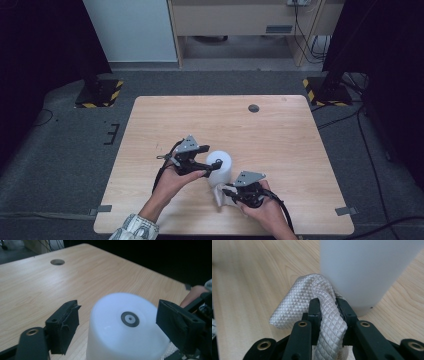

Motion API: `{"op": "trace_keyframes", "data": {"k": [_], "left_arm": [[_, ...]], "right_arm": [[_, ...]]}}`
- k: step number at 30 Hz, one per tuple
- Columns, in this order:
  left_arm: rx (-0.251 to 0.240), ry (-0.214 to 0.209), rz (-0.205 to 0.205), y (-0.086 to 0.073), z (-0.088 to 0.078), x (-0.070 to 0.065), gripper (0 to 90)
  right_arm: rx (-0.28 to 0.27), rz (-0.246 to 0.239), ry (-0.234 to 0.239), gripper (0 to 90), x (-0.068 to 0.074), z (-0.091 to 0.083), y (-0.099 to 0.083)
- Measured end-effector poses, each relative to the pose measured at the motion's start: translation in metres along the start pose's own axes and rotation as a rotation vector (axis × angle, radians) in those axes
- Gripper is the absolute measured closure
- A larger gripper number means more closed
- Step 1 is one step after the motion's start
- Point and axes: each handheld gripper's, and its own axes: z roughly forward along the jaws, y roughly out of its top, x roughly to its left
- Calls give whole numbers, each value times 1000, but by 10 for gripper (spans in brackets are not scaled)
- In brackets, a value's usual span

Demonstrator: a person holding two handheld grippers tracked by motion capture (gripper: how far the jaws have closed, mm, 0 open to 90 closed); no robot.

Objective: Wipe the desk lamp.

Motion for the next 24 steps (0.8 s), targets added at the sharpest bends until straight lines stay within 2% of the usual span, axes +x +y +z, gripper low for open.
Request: {"op": "trace_keyframes", "data": {"k": [3,5,9,11,14,17,21,24], "left_arm": [[-10,62,26,-6,-18,-2,129],[-11,101,26,-14,-30,-2,126],[5,156,-8,-42,-57,-1,123],[29,176,-5,-52,-65,-1,122],[44,186,-16,-59,-66,1,125],[68,178,-9,-62,-58,2,127],[106,176,8,-65,-52,0,130],[116,180,4,-67,-51,-1,126]], "right_arm": [[-10,-16,10,753,7,-1,1],[-19,-35,16,752,14,1,2],[-40,-59,27,749,28,8,7],[-48,-68,38,747,34,14,8],[-31,-100,42,731,45,28,10],[-4,-129,17,700,48,37,8],[2,-114,14,644,45,42,4],[-2,-101,14,555,44,41,5]]}}
